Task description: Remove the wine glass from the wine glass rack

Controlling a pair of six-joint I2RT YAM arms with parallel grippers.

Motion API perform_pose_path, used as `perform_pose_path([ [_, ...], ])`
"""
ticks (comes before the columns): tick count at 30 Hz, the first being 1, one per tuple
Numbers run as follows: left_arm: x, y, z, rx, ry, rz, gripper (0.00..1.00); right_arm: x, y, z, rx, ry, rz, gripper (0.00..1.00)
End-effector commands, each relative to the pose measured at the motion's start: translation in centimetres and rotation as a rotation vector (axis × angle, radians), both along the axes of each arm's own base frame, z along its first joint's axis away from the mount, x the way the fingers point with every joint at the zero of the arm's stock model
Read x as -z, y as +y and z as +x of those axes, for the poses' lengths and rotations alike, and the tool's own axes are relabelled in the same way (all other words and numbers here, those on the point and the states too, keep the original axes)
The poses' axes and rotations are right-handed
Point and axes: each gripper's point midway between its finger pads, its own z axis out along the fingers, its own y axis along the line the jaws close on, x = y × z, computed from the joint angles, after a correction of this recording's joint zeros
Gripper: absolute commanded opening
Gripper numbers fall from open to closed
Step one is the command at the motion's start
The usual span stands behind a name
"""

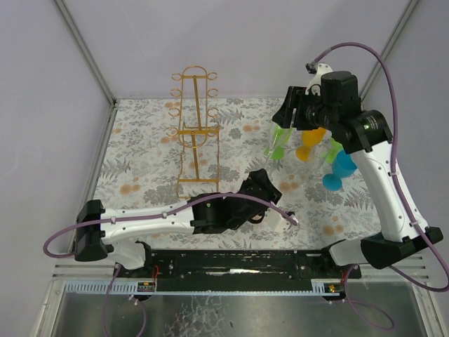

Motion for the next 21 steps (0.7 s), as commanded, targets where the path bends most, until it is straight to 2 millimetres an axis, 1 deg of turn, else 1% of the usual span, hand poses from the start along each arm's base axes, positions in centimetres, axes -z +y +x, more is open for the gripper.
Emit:
perform_pose_path([
  [1,-3.5,-1.4,0.4,-0.003,-0.066,-0.128,0.53,-3.8,-2.3,-0.4,0.059,-0.176,-0.031,0.30],
  [2,-3.6,-1.5,0.4,-0.005,-0.063,-0.134,0.62,-4.0,-2.5,-0.5,0.064,-0.196,-0.034,0.30],
  [4,-3.9,-1.5,0.4,-0.005,-0.060,-0.145,0.74,-4.0,-3.2,-0.4,0.091,-0.229,-0.047,0.29],
  [5,-3.9,-1.5,0.4,-0.006,-0.060,-0.144,0.81,-4.4,-3.4,-0.4,0.101,-0.257,-0.047,0.29],
  [6,-3.9,-1.4,0.4,-0.006,-0.058,-0.143,0.86,-4.1,-3.7,-0.4,0.113,-0.267,-0.056,0.29],
  [8,-4.0,-1.4,0.3,-0.008,-0.047,-0.154,0.94,-4.5,-4.3,-0.2,0.137,-0.313,-0.066,0.29],
  [10,-5.0,-1.5,0.1,-0.008,-0.020,-0.193,0.98,-4.0,-5.0,0.1,0.166,-0.347,-0.090,0.29],
  [12,-6.7,-1.8,-0.3,-0.010,0.028,-0.266,1.00,-3.4,-5.6,0.4,0.190,-0.376,-0.107,0.30],
  [13,-8.0,-1.9,-0.5,-0.007,0.055,-0.312,1.00,-3.0,-5.8,0.6,0.204,-0.391,-0.113,0.30],
  [19,-16.4,-2.7,-2.4,0.027,0.276,-0.605,1.00,-1.4,-6.8,1.2,0.264,-0.488,-0.112,0.31],
  [21,-19.0,-2.4,-2.9,0.045,0.332,-0.689,1.00,-0.7,-7.0,1.4,0.275,-0.501,-0.117,0.31],
])
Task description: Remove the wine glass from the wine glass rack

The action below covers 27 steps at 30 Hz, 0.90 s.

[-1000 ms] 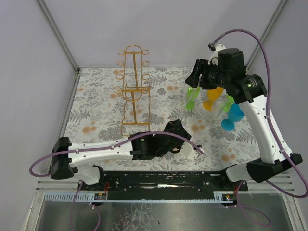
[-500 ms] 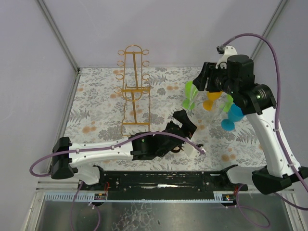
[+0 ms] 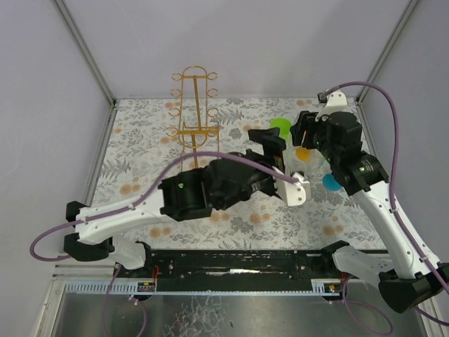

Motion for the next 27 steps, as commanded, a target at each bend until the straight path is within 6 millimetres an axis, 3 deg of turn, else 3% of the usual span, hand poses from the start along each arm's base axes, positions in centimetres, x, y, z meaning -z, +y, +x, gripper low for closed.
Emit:
perform_pose_path([
  [1,-5.0,0.1,-1.8,0.072,0.192,-0.227,1.00,-4.0,-1.0,1.4,0.064,-0.223,0.037,0.31],
  [8,-12.2,3.1,-1.1,0.109,0.377,-0.537,1.00,-1.4,-0.4,1.9,0.041,-0.246,0.038,0.31],
  [13,-15.8,7.3,1.8,0.039,0.462,-0.755,1.00,0.6,0.5,2.5,0.004,-0.248,0.034,0.31],
  [20,-15.5,12.0,4.7,-0.080,0.529,-0.888,1.00,3.7,2.0,2.8,-0.064,-0.236,-0.020,0.31],
  [27,-14.4,14.0,5.8,-0.138,0.569,-0.929,1.00,6.9,3.2,2.9,-0.131,-0.229,-0.090,0.33],
])
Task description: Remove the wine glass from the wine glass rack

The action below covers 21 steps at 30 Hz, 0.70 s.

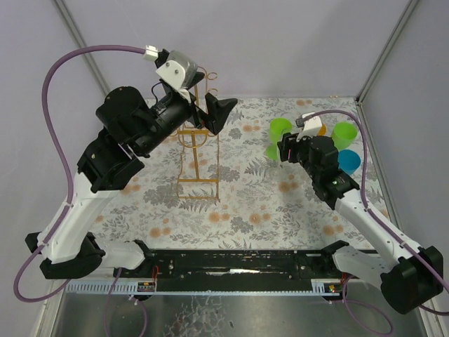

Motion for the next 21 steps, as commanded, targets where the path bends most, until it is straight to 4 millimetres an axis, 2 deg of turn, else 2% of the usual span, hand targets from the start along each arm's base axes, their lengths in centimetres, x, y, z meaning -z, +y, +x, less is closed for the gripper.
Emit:
perform_pose_path([
  [1,0.2,0.3,0.0,0.020,0.049,-0.059,1.00,-1.6,1.2,0.9,-0.053,-0.113,-0.012,0.33],
  [12,0.3,1.5,-0.3,0.015,0.060,-0.075,1.00,2.4,2.1,2.1,-0.083,-0.050,-0.087,0.34],
  [18,0.5,1.9,-0.4,0.009,0.059,-0.071,1.00,2.8,1.9,1.9,-0.076,-0.074,-0.079,0.36],
  [21,0.6,1.9,-0.5,0.014,0.063,-0.073,1.00,2.8,1.8,1.7,-0.073,-0.088,-0.075,0.40],
])
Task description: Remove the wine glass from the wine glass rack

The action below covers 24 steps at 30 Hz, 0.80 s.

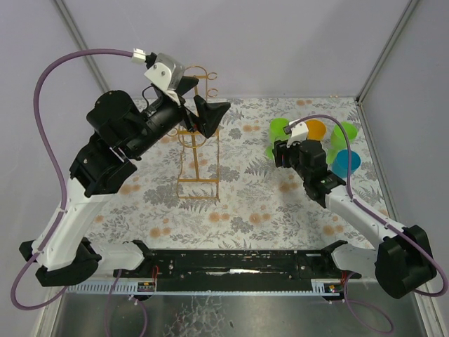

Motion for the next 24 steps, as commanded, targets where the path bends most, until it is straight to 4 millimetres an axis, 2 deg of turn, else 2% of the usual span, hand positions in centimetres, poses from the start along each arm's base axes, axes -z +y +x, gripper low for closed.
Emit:
perform_pose_path([
  [1,-0.4,0.3,-0.3,0.010,-0.003,-0.022,1.00,-3.2,0.5,0.4,-0.013,-0.131,0.047,0.43],
  [8,-0.7,0.7,-0.4,0.013,-0.009,-0.026,1.00,-3.3,0.3,0.0,-0.007,-0.134,0.055,0.72],
  [9,-0.6,0.7,-0.3,0.013,-0.008,-0.024,1.00,-3.4,0.3,-0.1,-0.006,-0.135,0.058,0.81],
  [10,-0.6,0.7,-0.3,0.012,-0.008,-0.024,1.00,-3.6,0.2,-0.2,-0.007,-0.137,0.057,0.86],
  [13,-0.6,0.8,-0.4,0.014,-0.007,-0.026,1.00,-4.1,0.2,-0.4,-0.008,-0.140,0.062,0.91],
  [15,-0.7,1.0,-0.4,0.013,-0.007,-0.028,1.00,-4.6,0.1,-0.6,-0.010,-0.148,0.069,1.00],
  [24,0.0,2.3,0.7,-0.050,-0.003,-0.021,1.00,-8.6,-0.1,-1.6,-0.002,-0.191,0.139,0.99],
])
